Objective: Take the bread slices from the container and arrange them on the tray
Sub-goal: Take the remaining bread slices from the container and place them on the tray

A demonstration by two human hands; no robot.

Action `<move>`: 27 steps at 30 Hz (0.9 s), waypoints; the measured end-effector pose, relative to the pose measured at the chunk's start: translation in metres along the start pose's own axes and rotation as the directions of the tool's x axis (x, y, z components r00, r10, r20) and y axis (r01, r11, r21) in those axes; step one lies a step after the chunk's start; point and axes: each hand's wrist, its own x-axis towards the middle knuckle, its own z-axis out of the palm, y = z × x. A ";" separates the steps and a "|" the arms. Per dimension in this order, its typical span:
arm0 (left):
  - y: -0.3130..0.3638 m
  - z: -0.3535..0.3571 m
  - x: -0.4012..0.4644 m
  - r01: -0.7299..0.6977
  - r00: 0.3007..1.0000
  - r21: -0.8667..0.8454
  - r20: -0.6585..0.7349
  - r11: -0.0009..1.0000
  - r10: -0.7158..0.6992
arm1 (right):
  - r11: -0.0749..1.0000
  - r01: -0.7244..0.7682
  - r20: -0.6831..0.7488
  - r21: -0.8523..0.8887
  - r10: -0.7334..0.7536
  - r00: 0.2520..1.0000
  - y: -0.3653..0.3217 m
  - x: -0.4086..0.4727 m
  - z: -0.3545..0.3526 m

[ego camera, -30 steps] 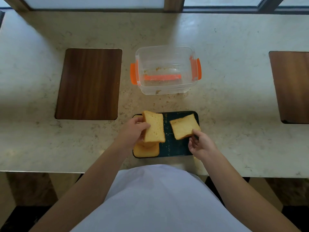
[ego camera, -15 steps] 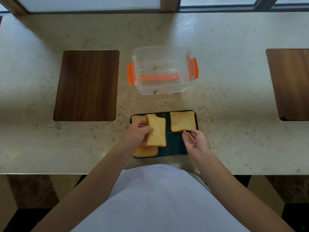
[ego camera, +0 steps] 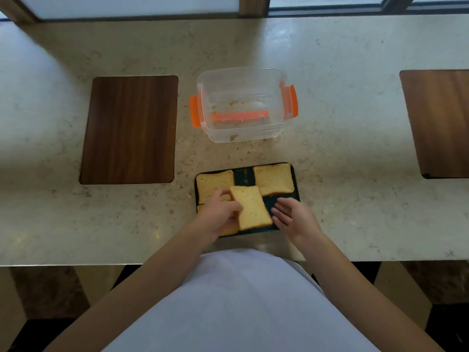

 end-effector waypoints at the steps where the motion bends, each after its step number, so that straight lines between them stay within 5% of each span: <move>1: -0.002 0.004 0.002 -0.006 1.000 -0.044 -0.011 0.999 0.005 | 0.996 -0.003 0.022 -0.084 0.005 1.000 0.003 -0.003 -0.001; 6: -0.004 0.020 0.010 -0.064 0.998 -0.042 -0.007 0.997 0.064 | 0.958 0.055 0.126 -0.281 -0.020 0.992 0.006 -0.016 -0.013; 10: -0.002 0.024 0.012 -0.077 0.996 0.147 -0.030 0.986 0.082 | 0.906 0.201 0.093 -0.372 -0.179 0.979 -0.003 -0.016 -0.026; 16: -0.006 0.028 0.014 -0.067 0.997 0.554 0.015 0.830 0.070 | 0.670 0.342 0.044 -0.659 -0.420 0.906 -0.021 0.002 -0.039; 27: -0.027 0.046 0.016 0.023 0.994 0.594 0.072 0.804 -0.081 | 0.277 0.328 0.185 -0.903 -0.440 0.879 -0.023 0.014 -0.038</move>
